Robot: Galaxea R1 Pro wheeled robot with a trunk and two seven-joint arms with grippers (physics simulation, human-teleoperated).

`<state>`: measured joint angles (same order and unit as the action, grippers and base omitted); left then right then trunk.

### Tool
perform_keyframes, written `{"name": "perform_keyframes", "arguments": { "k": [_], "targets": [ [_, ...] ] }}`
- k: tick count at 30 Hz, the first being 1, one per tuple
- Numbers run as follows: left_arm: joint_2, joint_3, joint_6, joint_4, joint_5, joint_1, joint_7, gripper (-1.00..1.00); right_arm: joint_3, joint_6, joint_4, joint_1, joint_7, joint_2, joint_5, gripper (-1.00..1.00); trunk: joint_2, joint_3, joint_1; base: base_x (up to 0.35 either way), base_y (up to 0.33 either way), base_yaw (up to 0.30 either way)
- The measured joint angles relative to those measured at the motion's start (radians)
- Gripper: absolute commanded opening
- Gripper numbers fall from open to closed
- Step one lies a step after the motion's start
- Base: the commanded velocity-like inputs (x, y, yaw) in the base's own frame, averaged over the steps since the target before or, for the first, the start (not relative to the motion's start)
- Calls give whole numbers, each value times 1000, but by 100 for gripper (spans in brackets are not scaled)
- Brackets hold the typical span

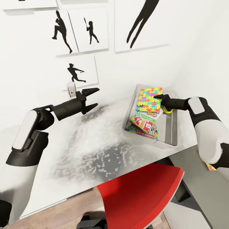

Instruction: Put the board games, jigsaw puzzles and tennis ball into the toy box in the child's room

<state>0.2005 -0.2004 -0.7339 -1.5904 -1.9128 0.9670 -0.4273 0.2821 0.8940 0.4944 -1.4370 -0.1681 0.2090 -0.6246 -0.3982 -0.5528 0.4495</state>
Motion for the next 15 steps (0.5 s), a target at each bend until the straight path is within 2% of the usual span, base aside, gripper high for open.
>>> {"name": "perform_keyframes", "arguments": {
  "k": [15],
  "targets": [
    [0, 0, 0, 0, 0, 5, -1, 100, 1, 0, 0, -1, 0, 2, -1, -100, 0, -21, 0, 0, 0, 0]
  ]
}}
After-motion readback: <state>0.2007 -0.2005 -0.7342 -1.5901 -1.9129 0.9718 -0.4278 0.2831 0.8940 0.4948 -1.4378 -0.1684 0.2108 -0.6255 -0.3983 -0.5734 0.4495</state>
